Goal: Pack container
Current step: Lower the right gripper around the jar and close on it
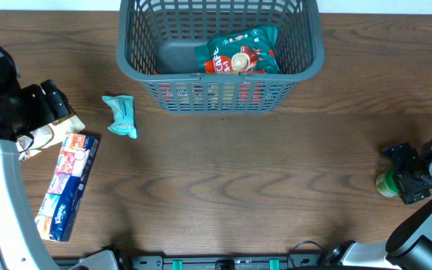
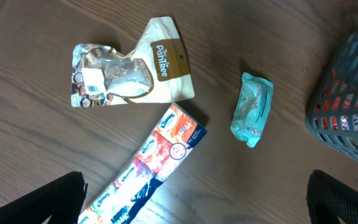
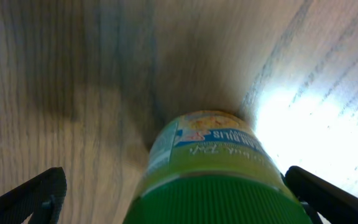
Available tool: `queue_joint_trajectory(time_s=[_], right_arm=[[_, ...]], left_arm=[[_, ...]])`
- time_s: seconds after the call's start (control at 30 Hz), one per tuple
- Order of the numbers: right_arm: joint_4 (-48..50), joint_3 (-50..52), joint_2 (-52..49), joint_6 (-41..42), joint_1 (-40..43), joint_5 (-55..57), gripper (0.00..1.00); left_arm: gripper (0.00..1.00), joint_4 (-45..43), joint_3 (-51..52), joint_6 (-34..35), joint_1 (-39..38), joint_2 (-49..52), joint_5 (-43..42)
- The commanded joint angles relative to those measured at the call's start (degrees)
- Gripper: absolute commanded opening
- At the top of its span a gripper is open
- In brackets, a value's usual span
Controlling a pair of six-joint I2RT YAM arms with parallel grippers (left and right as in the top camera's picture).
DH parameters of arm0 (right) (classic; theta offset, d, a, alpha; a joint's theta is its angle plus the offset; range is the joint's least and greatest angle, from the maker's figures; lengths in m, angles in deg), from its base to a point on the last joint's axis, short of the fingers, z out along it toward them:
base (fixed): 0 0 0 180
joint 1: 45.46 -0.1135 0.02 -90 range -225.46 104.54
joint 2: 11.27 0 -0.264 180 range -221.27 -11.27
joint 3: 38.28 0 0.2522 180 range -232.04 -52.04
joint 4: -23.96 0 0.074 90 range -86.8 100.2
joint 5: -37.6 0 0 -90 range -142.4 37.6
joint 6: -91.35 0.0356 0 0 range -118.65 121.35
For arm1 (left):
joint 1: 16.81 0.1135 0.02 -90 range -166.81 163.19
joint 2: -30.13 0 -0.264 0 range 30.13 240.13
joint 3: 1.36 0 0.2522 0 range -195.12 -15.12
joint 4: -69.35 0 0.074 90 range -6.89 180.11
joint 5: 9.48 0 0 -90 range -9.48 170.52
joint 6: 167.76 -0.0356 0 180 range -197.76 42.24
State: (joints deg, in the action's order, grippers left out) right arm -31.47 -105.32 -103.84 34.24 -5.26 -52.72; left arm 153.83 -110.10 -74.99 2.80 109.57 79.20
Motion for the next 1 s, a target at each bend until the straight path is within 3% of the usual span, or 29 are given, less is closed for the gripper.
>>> queue_joint_trajectory(time_s=[0.0,0.53,0.83,0.97], right_arm=[[1.2,2.27,-0.44,0.98,-0.55,0.98,0.97],[3.78,5.84,-0.44,0.96,-0.55,0.96,0.9],[3.78,5.84,-0.44,0.94,-0.55,0.94,0.54],[3.76,5.84,-0.44,0.92,-0.55,0.94,0.5]], left_arm=[[0.99,0.35,0.22,-0.59,0.17,-0.46,-0.2],[0.99,0.37,0.22,-0.83,0.17,-0.46,-0.2],[0.99,0.39,0.22,-0.81,0.17,-0.46,-0.2],[0.99,0.39,0.22,-0.81,0.17,-0.46,-0.2]])
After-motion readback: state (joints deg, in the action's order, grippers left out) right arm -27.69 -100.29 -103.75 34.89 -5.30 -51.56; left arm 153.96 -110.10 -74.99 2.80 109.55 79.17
